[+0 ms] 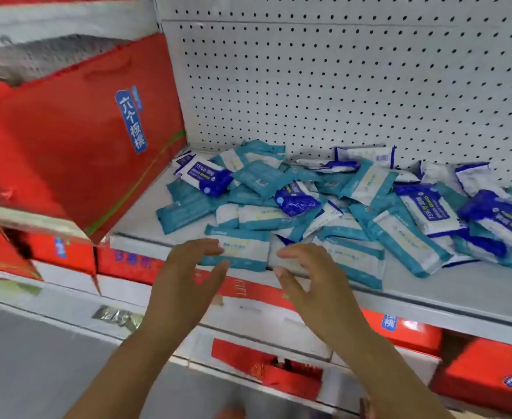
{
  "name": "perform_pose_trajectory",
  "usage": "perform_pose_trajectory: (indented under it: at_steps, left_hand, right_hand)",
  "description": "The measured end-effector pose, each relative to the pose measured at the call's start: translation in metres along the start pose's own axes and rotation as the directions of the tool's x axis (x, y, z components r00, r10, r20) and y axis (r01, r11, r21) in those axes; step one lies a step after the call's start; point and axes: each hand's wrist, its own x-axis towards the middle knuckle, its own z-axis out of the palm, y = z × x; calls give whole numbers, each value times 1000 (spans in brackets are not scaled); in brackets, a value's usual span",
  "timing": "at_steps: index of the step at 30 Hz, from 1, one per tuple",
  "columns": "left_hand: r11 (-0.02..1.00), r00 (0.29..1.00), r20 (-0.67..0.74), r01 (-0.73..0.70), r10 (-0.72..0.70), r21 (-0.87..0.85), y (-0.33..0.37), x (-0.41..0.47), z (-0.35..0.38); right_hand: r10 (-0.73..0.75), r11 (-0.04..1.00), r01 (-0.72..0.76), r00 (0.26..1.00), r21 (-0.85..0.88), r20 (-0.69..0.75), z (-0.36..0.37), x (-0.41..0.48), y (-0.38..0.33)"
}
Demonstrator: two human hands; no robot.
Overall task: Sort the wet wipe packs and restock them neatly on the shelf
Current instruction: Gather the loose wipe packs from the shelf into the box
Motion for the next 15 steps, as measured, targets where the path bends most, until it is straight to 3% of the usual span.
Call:
perform_pose_trajectory:
  at_steps: [3, 7, 9, 11, 15]
  left_hand:
    - [990, 991, 94, -100, 91, 100, -6, 20, 11]
    - [981, 945, 295, -173, 140, 87, -27, 31, 42]
    - [943, 919, 298, -305, 257, 129, -38, 31, 52]
    - [910, 898, 285, -388, 336, 147, -46, 32, 55]
    - [856, 846, 234, -510, 479, 91, -56, 38, 47]
  right_hand:
    - [-25, 949, -12, 993, -314, -114, 4, 18, 22]
    - [169, 822, -178, 983, -541, -66, 12, 15, 44]
    - [165, 804, -185, 982, -565, -87, 15, 6, 51]
    - [126, 849, -188, 980, -494, -156, 15, 0, 53]
    - [-69, 879, -37, 977, -476, -203, 6, -5, 54]
